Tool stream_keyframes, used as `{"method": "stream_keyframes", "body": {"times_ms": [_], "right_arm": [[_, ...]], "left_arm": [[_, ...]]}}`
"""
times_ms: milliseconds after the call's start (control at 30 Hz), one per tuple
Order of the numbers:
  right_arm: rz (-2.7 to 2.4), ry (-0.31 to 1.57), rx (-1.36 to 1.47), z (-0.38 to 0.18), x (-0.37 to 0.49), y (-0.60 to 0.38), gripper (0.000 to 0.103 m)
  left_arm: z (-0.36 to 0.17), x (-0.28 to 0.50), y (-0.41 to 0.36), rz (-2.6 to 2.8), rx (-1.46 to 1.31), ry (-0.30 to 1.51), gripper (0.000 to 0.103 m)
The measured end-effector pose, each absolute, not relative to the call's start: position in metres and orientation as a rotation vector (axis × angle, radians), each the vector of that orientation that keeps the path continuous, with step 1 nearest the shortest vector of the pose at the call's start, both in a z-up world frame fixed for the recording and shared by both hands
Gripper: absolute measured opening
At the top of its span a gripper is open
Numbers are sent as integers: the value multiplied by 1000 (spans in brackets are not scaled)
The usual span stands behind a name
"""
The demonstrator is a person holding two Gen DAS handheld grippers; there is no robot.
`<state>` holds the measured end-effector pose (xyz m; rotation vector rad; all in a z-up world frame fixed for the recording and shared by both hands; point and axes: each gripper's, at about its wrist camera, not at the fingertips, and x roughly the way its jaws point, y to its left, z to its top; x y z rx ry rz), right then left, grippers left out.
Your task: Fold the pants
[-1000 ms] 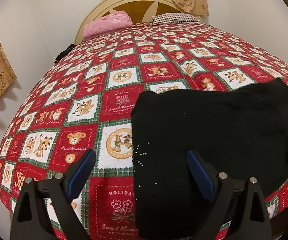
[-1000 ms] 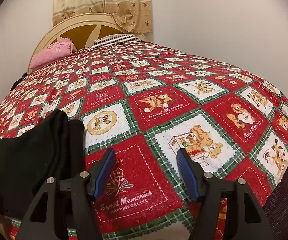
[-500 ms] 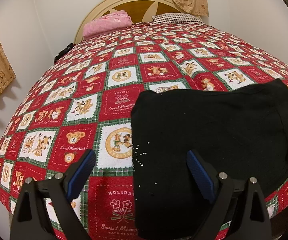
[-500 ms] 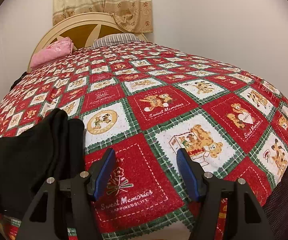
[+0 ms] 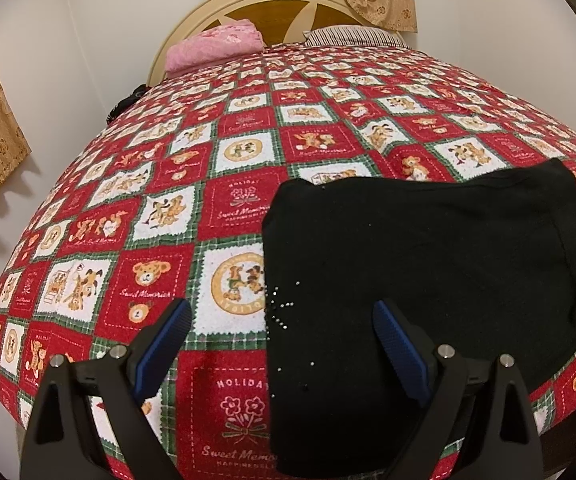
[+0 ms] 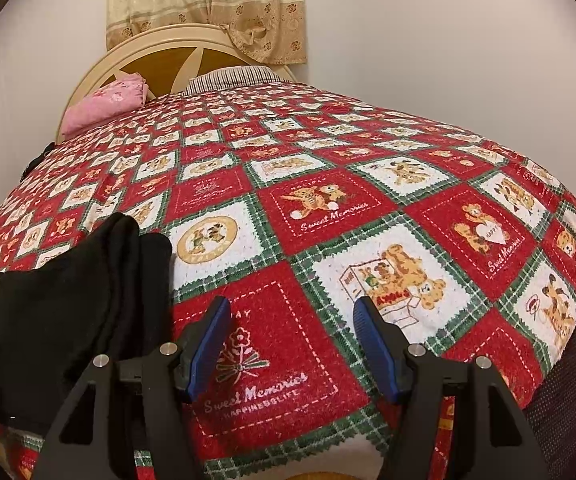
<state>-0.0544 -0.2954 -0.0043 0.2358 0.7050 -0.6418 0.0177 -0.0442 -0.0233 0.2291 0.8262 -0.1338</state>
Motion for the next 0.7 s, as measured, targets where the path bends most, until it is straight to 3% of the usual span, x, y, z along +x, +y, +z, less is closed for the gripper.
{"method": "stream_keyframes", "body": {"times_ms": [700], "right_arm": [[-494,544,240,29,-59,-250,66]], "left_arm": [[-13,18,-34,-125,196,803,95]]}}
